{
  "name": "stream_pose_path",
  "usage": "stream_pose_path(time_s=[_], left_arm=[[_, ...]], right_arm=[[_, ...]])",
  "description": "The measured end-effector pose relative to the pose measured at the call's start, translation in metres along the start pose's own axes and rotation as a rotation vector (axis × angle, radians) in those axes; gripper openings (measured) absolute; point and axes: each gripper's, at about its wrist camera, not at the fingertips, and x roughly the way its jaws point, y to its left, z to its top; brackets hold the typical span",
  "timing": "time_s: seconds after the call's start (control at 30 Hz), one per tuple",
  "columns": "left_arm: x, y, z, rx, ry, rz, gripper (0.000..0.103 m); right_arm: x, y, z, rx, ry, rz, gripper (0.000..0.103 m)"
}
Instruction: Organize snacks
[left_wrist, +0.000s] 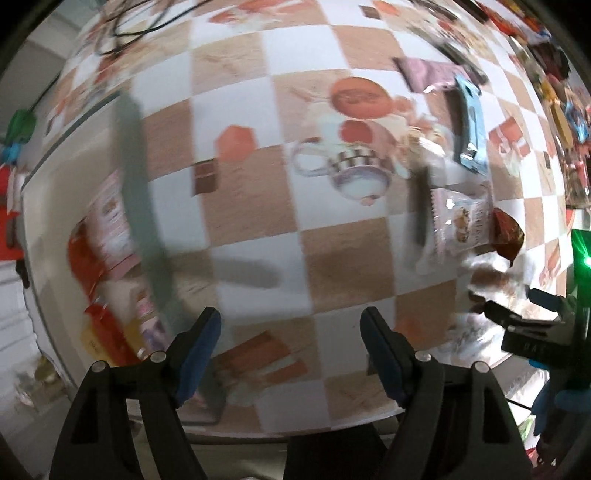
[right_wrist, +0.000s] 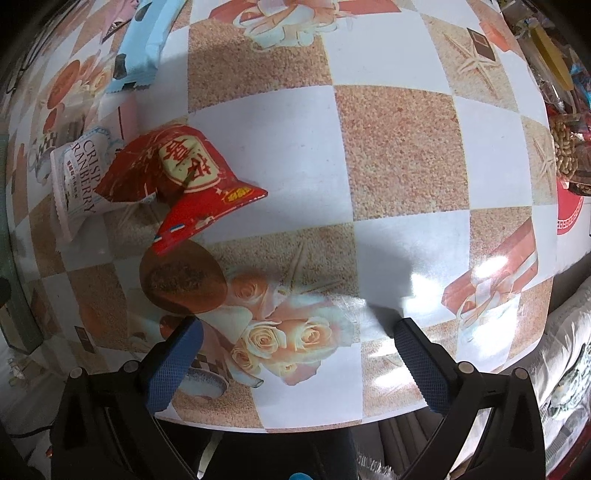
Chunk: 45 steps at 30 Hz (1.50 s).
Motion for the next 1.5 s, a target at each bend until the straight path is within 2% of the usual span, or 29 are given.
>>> stream_pose_path(time_s=[0.13,0.27,0.53,0.6,0.77,0.87,1.0,1.07,1.1,1.13,1.17,1.2,1.27,1.33,1.4,1.47,1.5], left_arm=[[-0.001,-0.021,0.015,0.033,-0.006,0.000,0.081],[-0.013,-0.043,0.035,0.095,-0.058,0.014,0.081],[-0.024,-0.093,0.098,0.242,-0.134,0.079,0.081],[-0.019,-0.104,0.110,0.284,-0.139,0.103,0.081],[0.009,-0.143,0.132,0.440,-0.128,0.224,0.081],[0.013,-0.162,0.142,0.481,-0.146,0.205,0.081],[0.014,-0.196,0.170,0.501,-0.160,0.202,0.081],[0.012,-0.205,0.180,0.491,-0.179,0.158,0.081],[0.012,-0.208,0.185,0.481,-0.172,0.140,0.079],[0.011,-0.210,0.188,0.465,-0.172,0.111,0.072],[0.010,-0.211,0.190,0.452,-0.171,0.085,0.058],[0.009,-0.212,0.192,0.437,-0.163,0.054,0.052],[0.007,-0.214,0.196,0.421,-0.166,0.049,0.028],[0.008,-0.213,0.194,0.401,-0.172,0.068,0.026],[0.008,-0.179,0.193,0.351,-0.171,0.069,0.026],[-0.004,-0.119,0.166,0.275,-0.159,0.051,0.026],[-0.002,-0.102,0.157,0.227,-0.148,0.037,0.026]], right_arm=[[-0.002,0.000,-0.003,-0.005,-0.016,0.001,0.103],[-0.003,0.002,-0.008,-0.025,-0.034,-0.003,0.103],[-0.005,0.004,-0.018,-0.055,-0.055,-0.009,0.103],[-0.004,0.004,-0.018,-0.055,-0.055,-0.009,0.103],[-0.004,0.006,-0.022,-0.057,-0.047,-0.007,0.103],[-0.004,0.008,-0.022,-0.069,-0.037,-0.009,0.103],[-0.001,0.009,-0.015,-0.082,-0.030,-0.012,0.103],[0.000,0.012,-0.013,-0.086,-0.027,-0.013,0.103],[0.001,0.013,-0.011,-0.087,-0.026,-0.013,0.103],[0.002,0.014,-0.011,-0.089,-0.026,-0.013,0.103],[0.002,0.014,-0.010,-0.090,-0.026,-0.013,0.103],[0.002,0.014,-0.009,-0.095,-0.027,-0.014,0.103],[0.003,0.016,-0.009,-0.103,-0.029,-0.016,0.103],[0.003,0.016,-0.008,-0.105,-0.026,-0.016,0.103],[0.004,0.016,-0.009,-0.104,-0.022,-0.016,0.103],[0.004,0.016,-0.008,-0.105,-0.021,-0.017,0.103],[0.004,0.016,-0.008,-0.105,-0.021,-0.016,0.103]])
